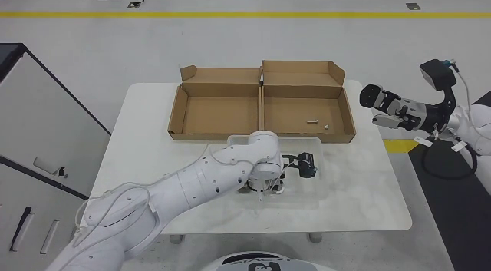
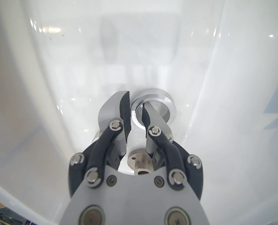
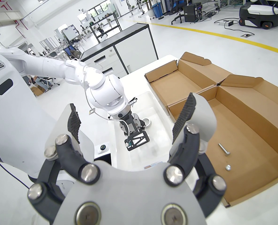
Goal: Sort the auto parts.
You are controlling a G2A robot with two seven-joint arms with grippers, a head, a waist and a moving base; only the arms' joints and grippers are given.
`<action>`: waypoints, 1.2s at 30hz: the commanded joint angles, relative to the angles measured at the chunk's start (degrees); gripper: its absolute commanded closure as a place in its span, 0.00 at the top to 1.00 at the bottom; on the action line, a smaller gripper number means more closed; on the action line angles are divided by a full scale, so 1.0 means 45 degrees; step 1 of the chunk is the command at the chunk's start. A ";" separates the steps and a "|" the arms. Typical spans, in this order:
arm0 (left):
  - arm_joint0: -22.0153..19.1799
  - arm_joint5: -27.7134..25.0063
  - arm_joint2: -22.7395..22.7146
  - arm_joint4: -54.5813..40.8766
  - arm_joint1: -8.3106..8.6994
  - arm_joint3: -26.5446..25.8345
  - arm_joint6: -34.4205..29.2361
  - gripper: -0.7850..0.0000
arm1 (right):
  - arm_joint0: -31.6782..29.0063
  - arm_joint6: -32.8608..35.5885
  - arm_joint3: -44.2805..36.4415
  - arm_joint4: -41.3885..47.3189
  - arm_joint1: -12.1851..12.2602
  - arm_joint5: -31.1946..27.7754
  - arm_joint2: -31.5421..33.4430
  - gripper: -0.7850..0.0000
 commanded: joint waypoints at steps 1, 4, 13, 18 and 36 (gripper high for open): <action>0.0030 -0.0008 0.0007 0.0073 -0.0010 0.0039 -0.0006 0.00 | 0.0000 0.0000 0.0000 0.0000 0.0000 0.0000 0.0000 1.00; 0.0062 0.0010 -0.0021 0.0132 -0.0028 0.0074 -0.0003 0.00 | 0.0000 0.0000 0.0000 0.0000 0.0000 0.0000 0.0000 1.00; -0.0078 -0.0176 -0.0664 0.0200 0.0163 -0.0658 0.0117 0.00 | 0.0000 0.0000 0.0000 0.0000 0.0000 0.0000 0.0000 1.00; 0.0016 -0.0598 -0.1305 0.0904 0.0612 -0.1800 0.0209 0.00 | 0.0000 0.0000 0.0000 0.0000 0.0000 0.0000 0.0000 1.00; 0.2629 -0.2540 -0.5862 0.3146 0.2805 -0.5859 0.3126 0.00 | 0.0000 0.0000 0.0000 0.0000 0.0000 0.0000 0.0000 1.00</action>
